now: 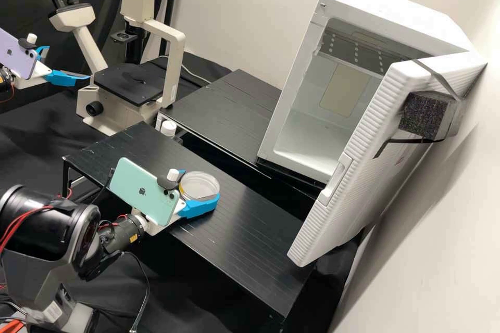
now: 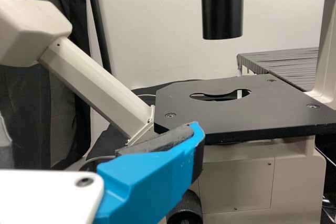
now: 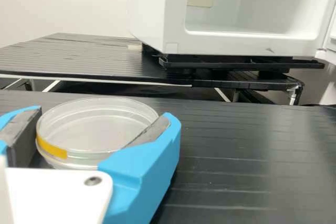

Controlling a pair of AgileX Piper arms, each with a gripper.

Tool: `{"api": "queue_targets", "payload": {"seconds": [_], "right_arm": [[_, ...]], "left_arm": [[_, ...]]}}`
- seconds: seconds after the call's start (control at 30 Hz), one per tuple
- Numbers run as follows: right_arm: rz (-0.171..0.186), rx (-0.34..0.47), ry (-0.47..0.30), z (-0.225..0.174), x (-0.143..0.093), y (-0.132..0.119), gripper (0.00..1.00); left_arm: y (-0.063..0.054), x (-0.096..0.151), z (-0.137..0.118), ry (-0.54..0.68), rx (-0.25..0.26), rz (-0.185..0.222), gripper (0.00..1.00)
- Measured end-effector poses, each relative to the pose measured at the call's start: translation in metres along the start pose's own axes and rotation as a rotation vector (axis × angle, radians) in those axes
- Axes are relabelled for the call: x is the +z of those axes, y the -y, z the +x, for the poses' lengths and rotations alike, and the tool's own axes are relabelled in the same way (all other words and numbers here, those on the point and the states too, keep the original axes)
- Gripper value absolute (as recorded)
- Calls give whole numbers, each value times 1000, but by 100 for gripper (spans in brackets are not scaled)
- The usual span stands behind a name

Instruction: Move the petri dish to the bench.

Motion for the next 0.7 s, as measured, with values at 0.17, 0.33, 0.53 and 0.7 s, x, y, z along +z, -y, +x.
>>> {"api": "queue_targets", "payload": {"seconds": [0.17, 0.33, 0.53, 0.7], "right_arm": [[30, 21, 40, -3, 4, -12, 100], [37, 13, 51, -7, 4, -16, 100], [11, -15, 31, -11, -2, -13, 100], [16, -35, 36, -15, -6, -8, 100]], "left_arm": [[0, 0, 0, 0, 0, 0, 100], [0, 0, 0, 0, 0, 0, 100], [0, 0, 0, 0, 0, 0, 100], [0, 0, 0, 0, 0, 0, 100]]}}
